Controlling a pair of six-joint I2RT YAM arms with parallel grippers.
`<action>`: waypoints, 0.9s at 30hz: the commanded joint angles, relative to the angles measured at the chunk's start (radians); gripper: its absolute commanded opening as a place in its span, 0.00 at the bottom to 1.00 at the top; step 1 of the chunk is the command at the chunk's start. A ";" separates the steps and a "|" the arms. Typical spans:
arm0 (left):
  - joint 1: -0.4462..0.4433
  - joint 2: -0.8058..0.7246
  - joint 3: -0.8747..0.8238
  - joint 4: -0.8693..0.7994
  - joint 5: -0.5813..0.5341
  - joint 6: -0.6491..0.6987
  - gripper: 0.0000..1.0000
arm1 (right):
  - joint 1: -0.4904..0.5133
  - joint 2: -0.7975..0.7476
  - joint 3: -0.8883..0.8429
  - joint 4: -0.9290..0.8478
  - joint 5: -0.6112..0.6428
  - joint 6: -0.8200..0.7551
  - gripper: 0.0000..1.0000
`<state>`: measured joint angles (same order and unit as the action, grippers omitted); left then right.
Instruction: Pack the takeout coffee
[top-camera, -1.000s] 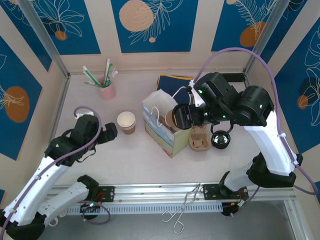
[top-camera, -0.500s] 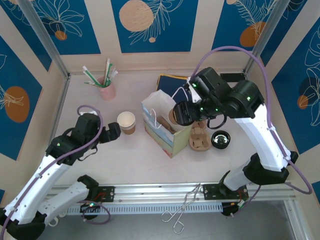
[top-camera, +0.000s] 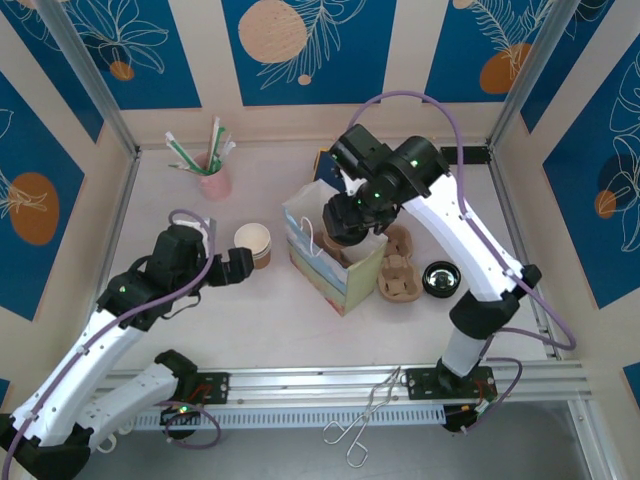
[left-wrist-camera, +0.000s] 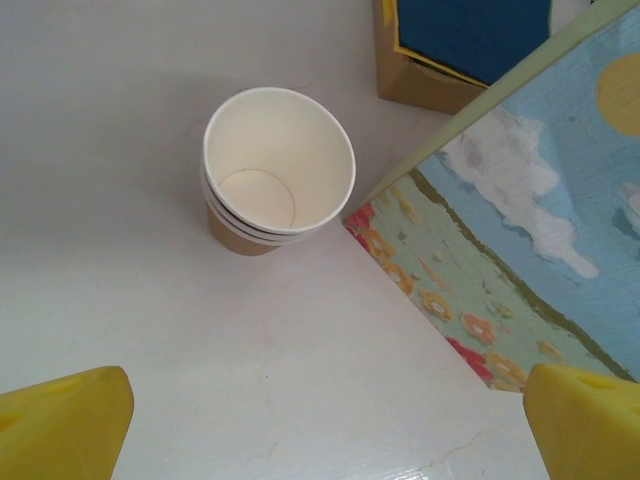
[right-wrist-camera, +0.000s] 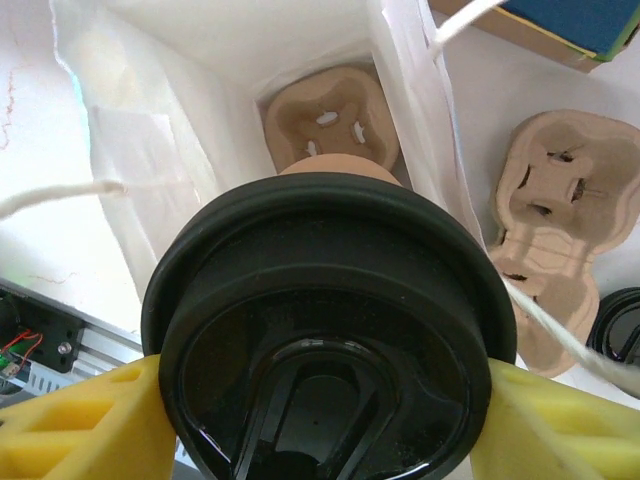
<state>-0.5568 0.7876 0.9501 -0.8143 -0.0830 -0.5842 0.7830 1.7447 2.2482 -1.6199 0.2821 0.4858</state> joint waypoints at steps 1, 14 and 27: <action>0.000 -0.009 -0.014 0.030 0.028 0.045 1.00 | -0.010 0.038 0.046 -0.075 -0.037 -0.022 0.67; 0.003 0.001 -0.027 0.072 0.078 0.082 1.00 | -0.001 0.115 0.008 -0.080 -0.052 -0.026 0.66; 0.002 0.125 0.031 0.153 0.160 0.112 1.00 | -0.013 0.161 -0.005 -0.092 -0.117 -0.027 0.66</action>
<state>-0.5568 0.9016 0.9306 -0.6968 0.0460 -0.5079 0.7765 1.8839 2.2295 -1.6203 0.2146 0.4713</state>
